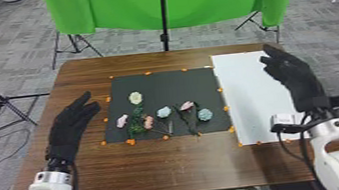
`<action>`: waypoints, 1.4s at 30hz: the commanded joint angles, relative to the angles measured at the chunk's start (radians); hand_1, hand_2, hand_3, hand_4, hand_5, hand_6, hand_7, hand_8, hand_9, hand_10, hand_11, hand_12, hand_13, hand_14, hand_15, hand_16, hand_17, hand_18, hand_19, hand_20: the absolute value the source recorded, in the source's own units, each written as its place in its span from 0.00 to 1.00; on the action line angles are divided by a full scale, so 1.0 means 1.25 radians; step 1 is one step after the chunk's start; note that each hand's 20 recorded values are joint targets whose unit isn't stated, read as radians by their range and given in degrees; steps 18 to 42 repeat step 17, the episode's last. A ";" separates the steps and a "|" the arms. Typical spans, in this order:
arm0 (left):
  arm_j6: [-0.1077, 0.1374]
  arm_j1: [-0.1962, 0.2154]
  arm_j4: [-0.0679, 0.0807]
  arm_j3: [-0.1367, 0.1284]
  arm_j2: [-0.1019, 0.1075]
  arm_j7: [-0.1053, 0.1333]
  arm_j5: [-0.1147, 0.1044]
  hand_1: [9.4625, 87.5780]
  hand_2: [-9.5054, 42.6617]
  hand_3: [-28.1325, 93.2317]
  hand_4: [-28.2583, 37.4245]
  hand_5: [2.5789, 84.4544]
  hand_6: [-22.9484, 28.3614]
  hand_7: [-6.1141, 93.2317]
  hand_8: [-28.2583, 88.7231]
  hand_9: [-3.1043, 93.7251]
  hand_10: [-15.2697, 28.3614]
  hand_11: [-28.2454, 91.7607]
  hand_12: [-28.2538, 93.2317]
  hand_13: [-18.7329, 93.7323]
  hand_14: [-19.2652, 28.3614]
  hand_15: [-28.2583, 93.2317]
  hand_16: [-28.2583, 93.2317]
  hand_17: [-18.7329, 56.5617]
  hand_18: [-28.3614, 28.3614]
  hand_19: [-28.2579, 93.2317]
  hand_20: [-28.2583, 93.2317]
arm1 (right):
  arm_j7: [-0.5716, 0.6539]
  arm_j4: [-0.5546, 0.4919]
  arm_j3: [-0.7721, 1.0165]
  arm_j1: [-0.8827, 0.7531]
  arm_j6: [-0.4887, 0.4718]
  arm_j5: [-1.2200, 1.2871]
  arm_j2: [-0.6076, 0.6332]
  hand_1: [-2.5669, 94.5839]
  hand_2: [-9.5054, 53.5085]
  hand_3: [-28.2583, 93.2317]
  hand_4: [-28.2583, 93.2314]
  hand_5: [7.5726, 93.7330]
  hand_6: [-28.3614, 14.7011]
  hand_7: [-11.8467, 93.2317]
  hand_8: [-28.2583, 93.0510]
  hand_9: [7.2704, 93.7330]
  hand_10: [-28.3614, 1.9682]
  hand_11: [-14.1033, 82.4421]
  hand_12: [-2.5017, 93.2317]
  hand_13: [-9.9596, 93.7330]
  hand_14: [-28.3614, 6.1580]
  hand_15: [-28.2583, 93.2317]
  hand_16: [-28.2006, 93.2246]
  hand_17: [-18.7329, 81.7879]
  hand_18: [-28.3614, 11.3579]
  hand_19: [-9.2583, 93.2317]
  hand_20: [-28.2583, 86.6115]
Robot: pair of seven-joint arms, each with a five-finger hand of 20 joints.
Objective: Arrange flowers
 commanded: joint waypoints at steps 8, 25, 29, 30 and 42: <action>0.056 0.018 -0.016 0.023 -0.008 0.093 -0.038 0.13 0.12 0.77 0.06 0.50 0.53 0.13 0.21 0.49 0.67 0.36 0.36 0.47 0.76 0.32 0.29 0.31 0.77 0.26 0.38 | -0.027 0.008 -0.052 -0.036 0.040 0.126 -0.042 0.08 0.20 0.84 0.10 0.30 0.71 0.17 0.17 0.33 0.59 0.18 0.13 0.31 0.60 0.26 0.30 0.32 0.43 0.09 0.45; 0.052 0.015 -0.010 0.034 -0.010 0.128 -0.061 0.14 0.11 0.78 0.05 0.52 0.54 0.14 0.20 0.51 0.67 0.37 0.36 0.49 0.75 0.33 0.28 0.37 0.77 0.27 0.39 | -0.016 0.011 -0.058 -0.043 0.032 0.124 -0.051 0.08 0.21 0.84 0.11 0.33 0.69 0.18 0.17 0.34 0.57 0.18 0.13 0.32 0.59 0.28 0.29 0.32 0.43 0.09 0.46; 0.052 0.015 -0.010 0.034 -0.010 0.128 -0.061 0.14 0.11 0.78 0.05 0.52 0.54 0.14 0.20 0.51 0.67 0.37 0.36 0.49 0.75 0.33 0.28 0.37 0.77 0.27 0.39 | -0.016 0.011 -0.058 -0.043 0.032 0.124 -0.051 0.08 0.21 0.84 0.11 0.33 0.69 0.18 0.17 0.34 0.57 0.18 0.13 0.32 0.59 0.28 0.29 0.32 0.43 0.09 0.46; 0.052 0.015 -0.010 0.034 -0.010 0.128 -0.061 0.14 0.11 0.78 0.05 0.52 0.54 0.14 0.20 0.51 0.67 0.37 0.36 0.49 0.75 0.33 0.28 0.37 0.77 0.27 0.39 | -0.016 0.011 -0.058 -0.043 0.032 0.124 -0.051 0.08 0.21 0.84 0.11 0.33 0.69 0.18 0.17 0.34 0.57 0.18 0.13 0.32 0.59 0.28 0.29 0.32 0.43 0.09 0.46; 0.052 0.015 -0.010 0.034 -0.010 0.128 -0.061 0.14 0.11 0.78 0.05 0.52 0.54 0.14 0.20 0.51 0.67 0.37 0.36 0.49 0.75 0.33 0.28 0.37 0.77 0.27 0.39 | -0.016 0.011 -0.058 -0.043 0.032 0.124 -0.051 0.08 0.21 0.84 0.11 0.33 0.69 0.18 0.17 0.34 0.57 0.18 0.13 0.32 0.59 0.28 0.29 0.32 0.43 0.09 0.46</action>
